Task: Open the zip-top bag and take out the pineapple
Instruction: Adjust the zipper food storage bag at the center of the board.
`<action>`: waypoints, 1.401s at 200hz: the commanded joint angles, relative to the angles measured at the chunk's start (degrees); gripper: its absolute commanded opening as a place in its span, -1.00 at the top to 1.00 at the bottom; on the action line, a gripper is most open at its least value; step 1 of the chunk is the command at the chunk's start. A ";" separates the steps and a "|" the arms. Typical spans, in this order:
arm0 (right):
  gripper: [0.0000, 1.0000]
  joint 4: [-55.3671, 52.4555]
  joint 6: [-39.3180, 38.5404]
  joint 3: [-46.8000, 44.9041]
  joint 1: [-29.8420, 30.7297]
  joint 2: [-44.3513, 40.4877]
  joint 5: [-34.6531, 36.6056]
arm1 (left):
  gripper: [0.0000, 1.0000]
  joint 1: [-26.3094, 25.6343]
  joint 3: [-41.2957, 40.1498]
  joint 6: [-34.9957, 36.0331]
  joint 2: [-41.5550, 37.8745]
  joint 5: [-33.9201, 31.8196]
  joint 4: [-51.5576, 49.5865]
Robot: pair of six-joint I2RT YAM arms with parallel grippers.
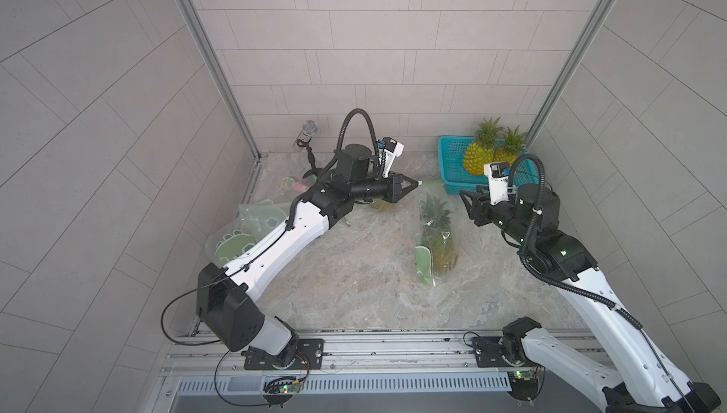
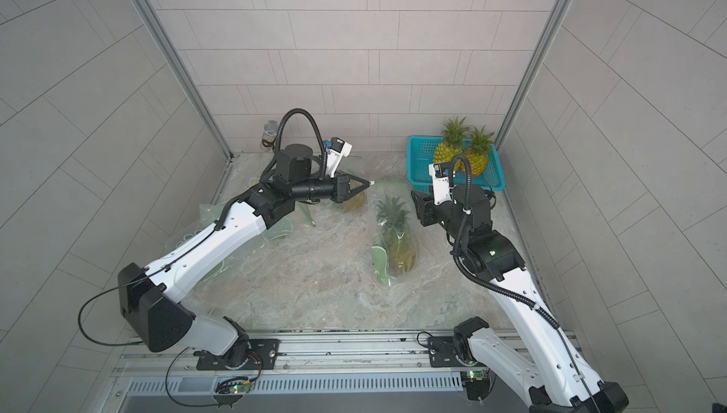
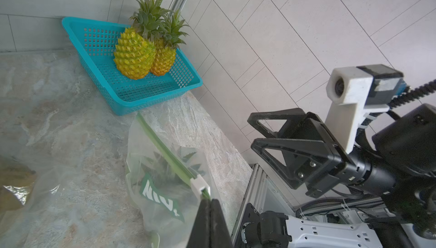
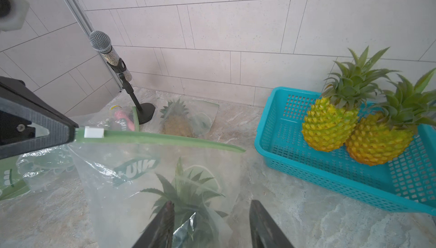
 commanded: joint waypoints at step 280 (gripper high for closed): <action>-0.29 -29.95 -40.75 31.10 -7.94 34.88 -52.20 | 1.00 3.98 -2.32 14.77 -8.47 9.95 -5.34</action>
